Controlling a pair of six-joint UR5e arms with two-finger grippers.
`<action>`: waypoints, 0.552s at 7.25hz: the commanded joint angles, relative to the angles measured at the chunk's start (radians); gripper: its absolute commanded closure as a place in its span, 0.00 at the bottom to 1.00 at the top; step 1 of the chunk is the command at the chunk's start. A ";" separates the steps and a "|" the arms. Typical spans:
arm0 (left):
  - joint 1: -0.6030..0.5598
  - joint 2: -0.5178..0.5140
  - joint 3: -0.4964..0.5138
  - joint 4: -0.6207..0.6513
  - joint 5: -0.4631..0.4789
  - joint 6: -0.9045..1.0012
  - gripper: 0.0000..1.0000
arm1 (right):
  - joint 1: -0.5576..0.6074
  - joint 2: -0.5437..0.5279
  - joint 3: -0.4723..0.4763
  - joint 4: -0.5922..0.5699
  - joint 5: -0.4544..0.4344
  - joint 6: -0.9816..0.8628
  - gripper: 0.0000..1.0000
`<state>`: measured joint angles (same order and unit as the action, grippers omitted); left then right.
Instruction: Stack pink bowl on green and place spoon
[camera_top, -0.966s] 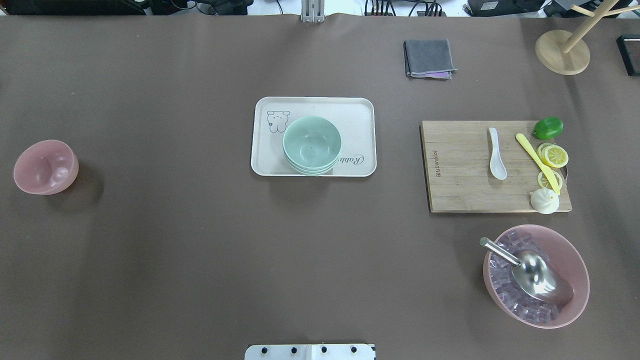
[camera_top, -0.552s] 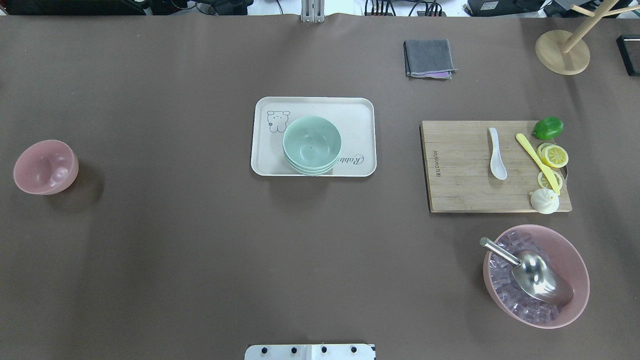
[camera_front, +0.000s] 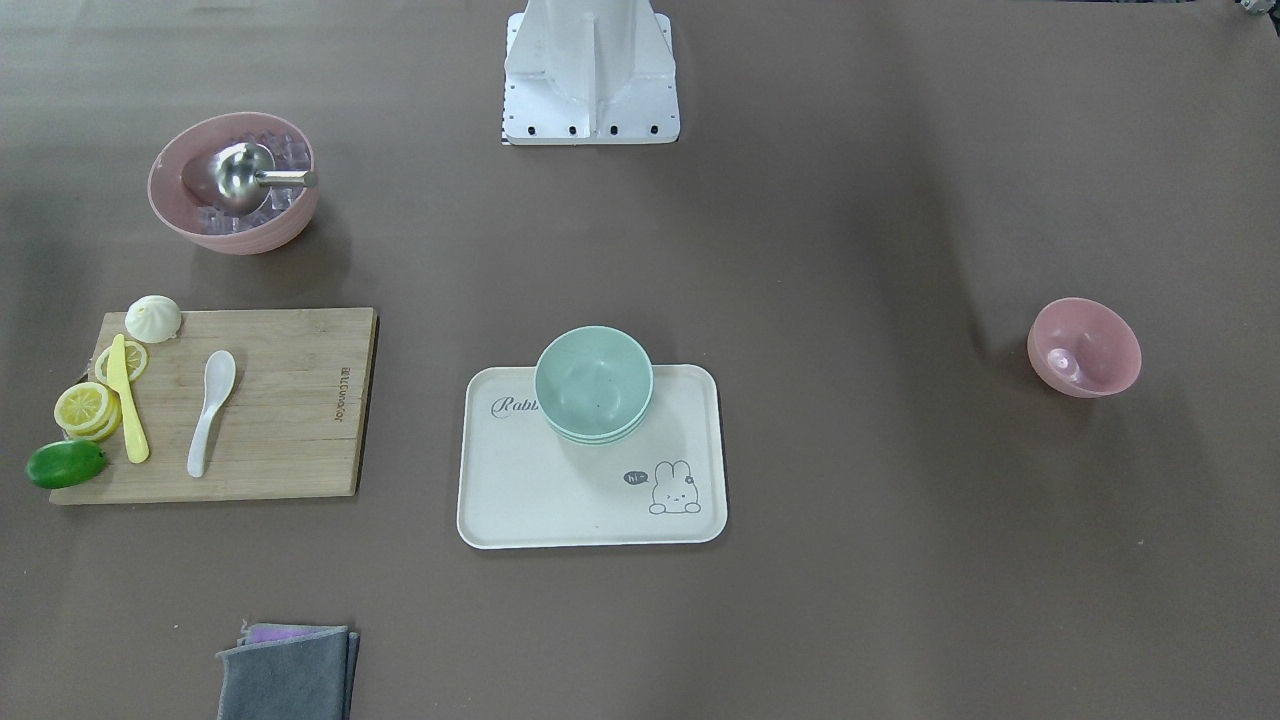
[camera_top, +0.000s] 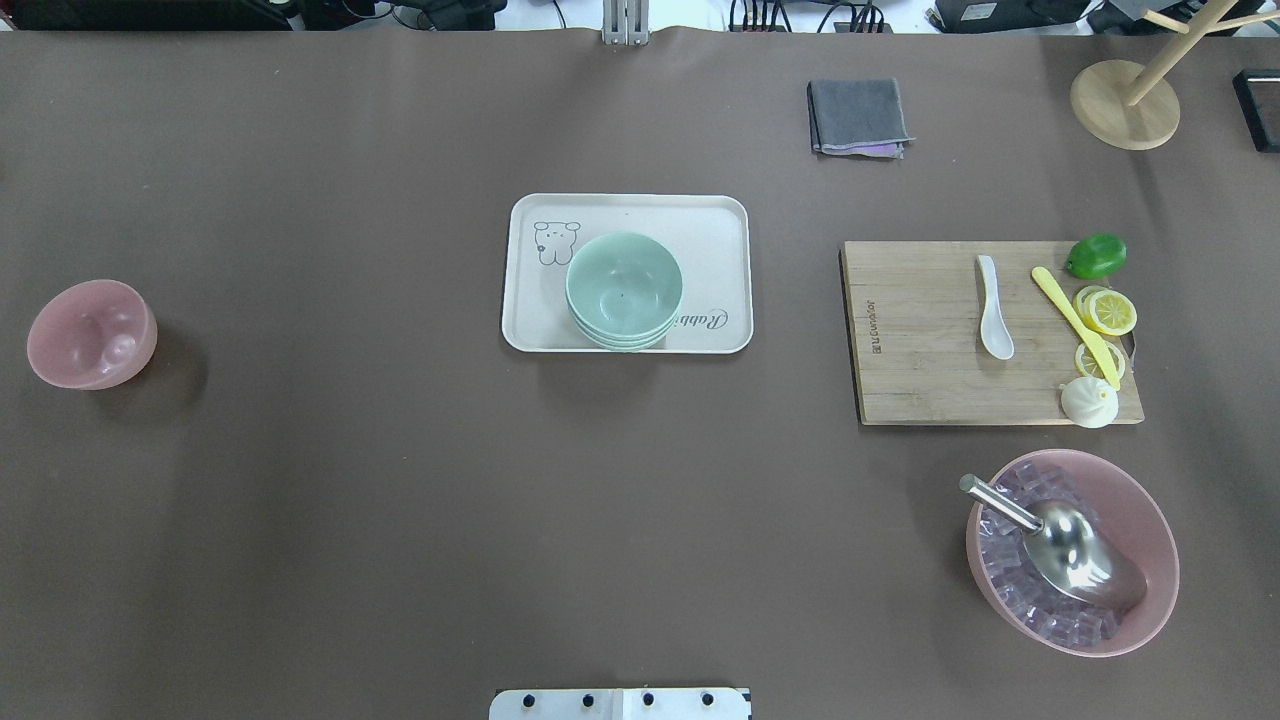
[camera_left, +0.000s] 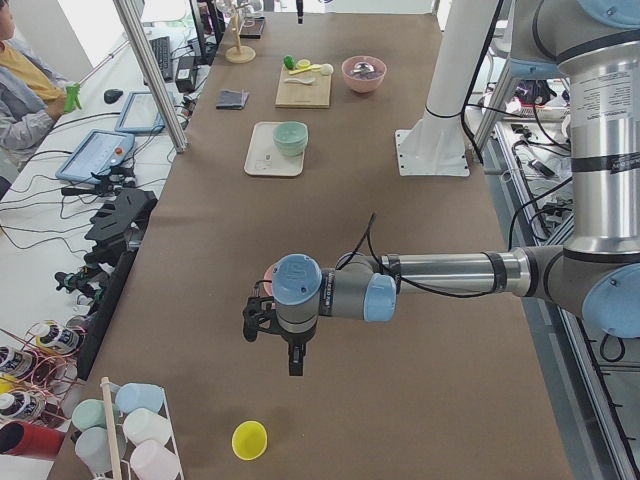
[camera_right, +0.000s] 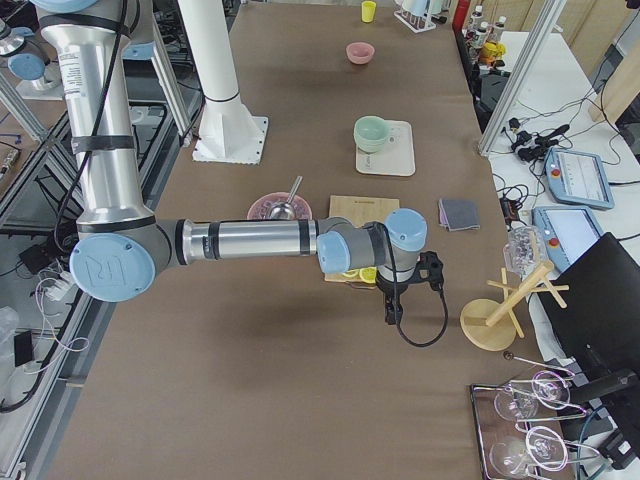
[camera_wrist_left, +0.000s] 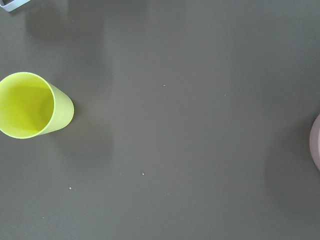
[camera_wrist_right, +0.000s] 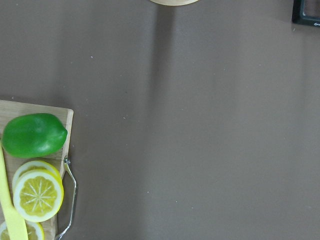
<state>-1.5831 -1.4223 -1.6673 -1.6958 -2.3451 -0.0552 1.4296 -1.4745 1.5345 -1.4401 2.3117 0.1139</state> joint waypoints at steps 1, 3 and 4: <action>0.002 -0.010 0.000 -0.004 0.003 -0.005 0.02 | 0.000 -0.001 -0.001 0.000 -0.002 0.001 0.00; 0.002 -0.010 0.001 -0.005 -0.005 -0.005 0.02 | 0.000 -0.001 0.001 0.001 0.002 0.001 0.00; 0.002 -0.009 -0.002 -0.008 -0.006 -0.005 0.02 | -0.001 0.000 -0.001 0.001 0.000 0.006 0.00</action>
<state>-1.5816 -1.4314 -1.6666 -1.7016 -2.3491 -0.0596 1.4294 -1.4754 1.5345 -1.4391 2.3121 0.1161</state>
